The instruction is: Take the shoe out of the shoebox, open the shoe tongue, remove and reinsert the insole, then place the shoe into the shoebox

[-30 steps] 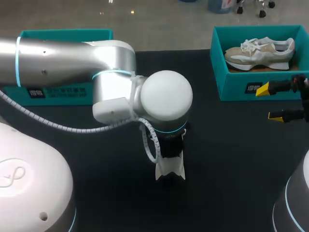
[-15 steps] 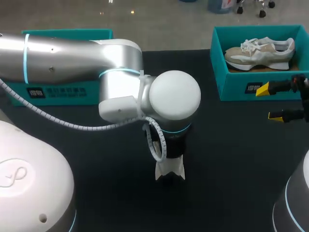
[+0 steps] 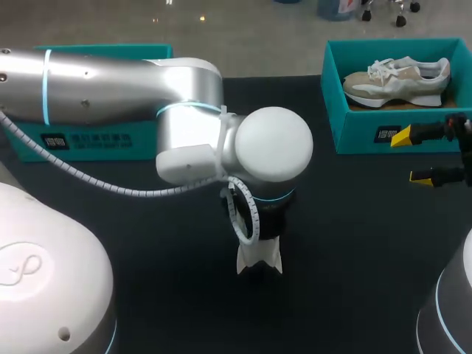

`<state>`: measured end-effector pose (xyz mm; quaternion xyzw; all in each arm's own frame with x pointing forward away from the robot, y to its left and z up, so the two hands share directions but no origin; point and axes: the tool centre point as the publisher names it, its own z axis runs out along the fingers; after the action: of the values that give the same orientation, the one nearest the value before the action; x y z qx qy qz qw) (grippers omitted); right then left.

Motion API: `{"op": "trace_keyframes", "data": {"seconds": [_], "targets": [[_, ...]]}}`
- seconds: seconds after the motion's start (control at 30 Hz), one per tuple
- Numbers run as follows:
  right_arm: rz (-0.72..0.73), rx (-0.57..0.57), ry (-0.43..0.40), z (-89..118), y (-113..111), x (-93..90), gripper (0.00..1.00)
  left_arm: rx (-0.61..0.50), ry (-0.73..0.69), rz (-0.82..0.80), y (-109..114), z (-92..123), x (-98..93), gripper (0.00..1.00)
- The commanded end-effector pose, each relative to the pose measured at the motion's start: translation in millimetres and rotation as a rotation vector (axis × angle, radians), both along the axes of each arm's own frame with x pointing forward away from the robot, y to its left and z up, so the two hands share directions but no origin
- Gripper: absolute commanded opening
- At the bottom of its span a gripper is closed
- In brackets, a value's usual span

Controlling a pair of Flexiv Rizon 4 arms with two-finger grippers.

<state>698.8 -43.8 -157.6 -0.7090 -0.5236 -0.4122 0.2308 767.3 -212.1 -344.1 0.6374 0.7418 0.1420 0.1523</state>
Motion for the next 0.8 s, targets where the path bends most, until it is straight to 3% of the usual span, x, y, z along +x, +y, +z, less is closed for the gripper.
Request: {"op": "trace_keyframes", "data": {"seconds": [0.03, 0.8], "targets": [[-0.003, -0.003, 0.002, -1, 1, -0.6, 1.0, -0.01, 0.0, 0.006, 0, 9, 7.4, 1.0], [-0.003, -0.003, 0.002, -1, 1, -0.6, 1.0, -0.019, -0.063, 0.053, 25, 53, 41.5, 1.0]]}}
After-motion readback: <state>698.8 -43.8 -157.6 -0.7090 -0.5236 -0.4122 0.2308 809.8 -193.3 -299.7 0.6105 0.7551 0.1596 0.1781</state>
